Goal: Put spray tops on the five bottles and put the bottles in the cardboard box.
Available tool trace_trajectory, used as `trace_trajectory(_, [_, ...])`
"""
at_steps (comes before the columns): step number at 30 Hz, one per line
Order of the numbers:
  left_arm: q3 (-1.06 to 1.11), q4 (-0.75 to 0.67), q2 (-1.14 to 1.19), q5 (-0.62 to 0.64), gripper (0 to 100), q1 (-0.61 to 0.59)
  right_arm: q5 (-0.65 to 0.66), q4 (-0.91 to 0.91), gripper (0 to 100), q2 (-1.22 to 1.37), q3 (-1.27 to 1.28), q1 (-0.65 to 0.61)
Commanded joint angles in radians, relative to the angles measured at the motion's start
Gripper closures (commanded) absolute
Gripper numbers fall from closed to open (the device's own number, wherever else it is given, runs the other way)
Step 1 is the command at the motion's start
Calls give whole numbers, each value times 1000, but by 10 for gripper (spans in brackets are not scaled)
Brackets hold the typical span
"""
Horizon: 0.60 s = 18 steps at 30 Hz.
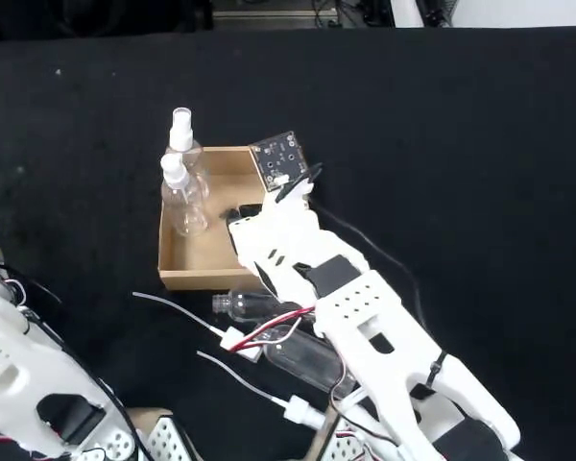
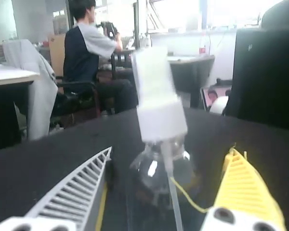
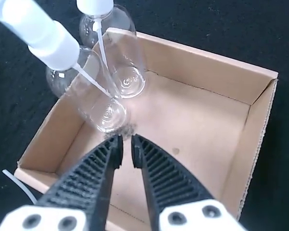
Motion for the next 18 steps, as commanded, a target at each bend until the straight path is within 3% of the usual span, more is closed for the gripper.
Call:
trace_trajectory(1, [67, 2, -157, -5, 677, -1, 5, -3, 984, -50, -4, 17])
trace_trajectory(10, [97, 2, -238, -14, 679, -12, 5, -3, 984, -50, -4, 17])
trace_trajectory(18, [291, -75, -261, -8, 682, -18, 5, -3, 984, -50, -4, 15])
